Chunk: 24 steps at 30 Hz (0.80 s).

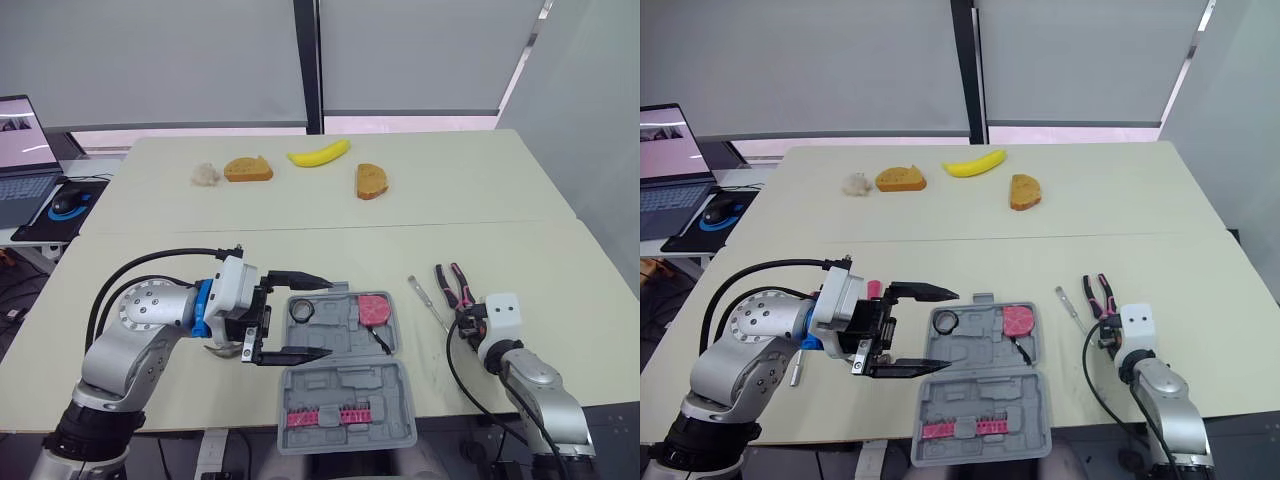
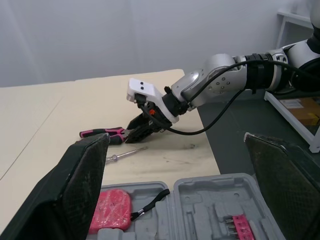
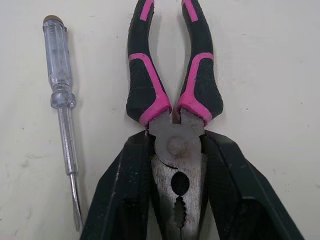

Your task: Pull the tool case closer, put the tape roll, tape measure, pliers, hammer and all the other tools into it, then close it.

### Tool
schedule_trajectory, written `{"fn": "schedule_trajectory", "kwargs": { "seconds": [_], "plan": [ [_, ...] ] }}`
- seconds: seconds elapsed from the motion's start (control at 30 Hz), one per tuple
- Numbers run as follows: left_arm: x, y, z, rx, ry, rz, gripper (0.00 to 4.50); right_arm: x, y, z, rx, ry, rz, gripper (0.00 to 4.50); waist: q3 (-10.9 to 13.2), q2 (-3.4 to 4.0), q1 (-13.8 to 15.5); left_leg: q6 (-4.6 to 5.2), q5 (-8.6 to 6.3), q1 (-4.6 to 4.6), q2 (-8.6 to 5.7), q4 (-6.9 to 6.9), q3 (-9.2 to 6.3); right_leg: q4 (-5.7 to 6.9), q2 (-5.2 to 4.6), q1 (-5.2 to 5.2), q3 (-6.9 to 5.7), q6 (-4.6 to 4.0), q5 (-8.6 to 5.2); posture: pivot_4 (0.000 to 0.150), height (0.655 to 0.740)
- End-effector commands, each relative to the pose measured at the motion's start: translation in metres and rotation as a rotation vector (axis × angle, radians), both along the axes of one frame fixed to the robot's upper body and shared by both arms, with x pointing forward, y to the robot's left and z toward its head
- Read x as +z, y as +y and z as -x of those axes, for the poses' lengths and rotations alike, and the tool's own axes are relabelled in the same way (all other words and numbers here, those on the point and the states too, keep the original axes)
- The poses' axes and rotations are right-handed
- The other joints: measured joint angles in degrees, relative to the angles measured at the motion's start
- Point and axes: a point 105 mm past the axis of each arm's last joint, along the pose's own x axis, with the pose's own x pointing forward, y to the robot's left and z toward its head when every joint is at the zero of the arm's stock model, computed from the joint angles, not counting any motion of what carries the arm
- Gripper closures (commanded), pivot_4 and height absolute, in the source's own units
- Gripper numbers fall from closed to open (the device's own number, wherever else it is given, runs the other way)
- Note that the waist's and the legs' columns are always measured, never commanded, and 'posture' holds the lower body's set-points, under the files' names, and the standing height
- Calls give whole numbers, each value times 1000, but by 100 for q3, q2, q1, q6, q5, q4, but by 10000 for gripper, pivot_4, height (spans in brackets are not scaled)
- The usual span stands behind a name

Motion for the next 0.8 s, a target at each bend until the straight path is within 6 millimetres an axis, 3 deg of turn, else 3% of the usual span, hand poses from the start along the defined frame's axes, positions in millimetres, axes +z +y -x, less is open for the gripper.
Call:
{"fn": "schedule_trajectory", "kwargs": {
  "seconds": [0.03, 0.3, 0.57, 0.67, 0.8],
  "plan": [
    [2, -1, -1, -1, -29, 3, 0, 6, -2, -1, -19, -28, 8, 32624, 0, 0, -7, 0, 0, 0, 0, 0, 0, 0, 0, 0, 0, 0, 0, 1500, 7400],
    [6, 9, -3, 57, -2, -5, 0, 17, -11, 0, -49, -76, 11, 32623, 0, 0, -7, 0, 0, -1, -2, 0, -1, 1, -1, 0, 0, 0, 0, 1500, 7400],
    [6, 22, -14, 188, -4, 17, 0, 54, -15, -6, 31, -171, 68, 32623, 4, 6, -24, 0, 0, -1, -1, 0, 0, 4, -1, -3, 1, 0, 0, 1500, 7400],
    [8, 36, -18, 245, -4, -5, 0, 69, -11, -6, 118, -180, 101, 32623, 7, 11, -26, 0, 0, -1, 0, 0, 0, 8, 0, -4, 0, 0, 0, 1500, 7400],
    [4, 64, -19, 326, 16, -69, 0, 95, 11, -1, 379, -174, 193, 32623, 12, 19, -49, 1, 0, -2, 0, 0, 3, 8, 0, -7, 3, 0, -1, 1500, 7400]
  ]
}}
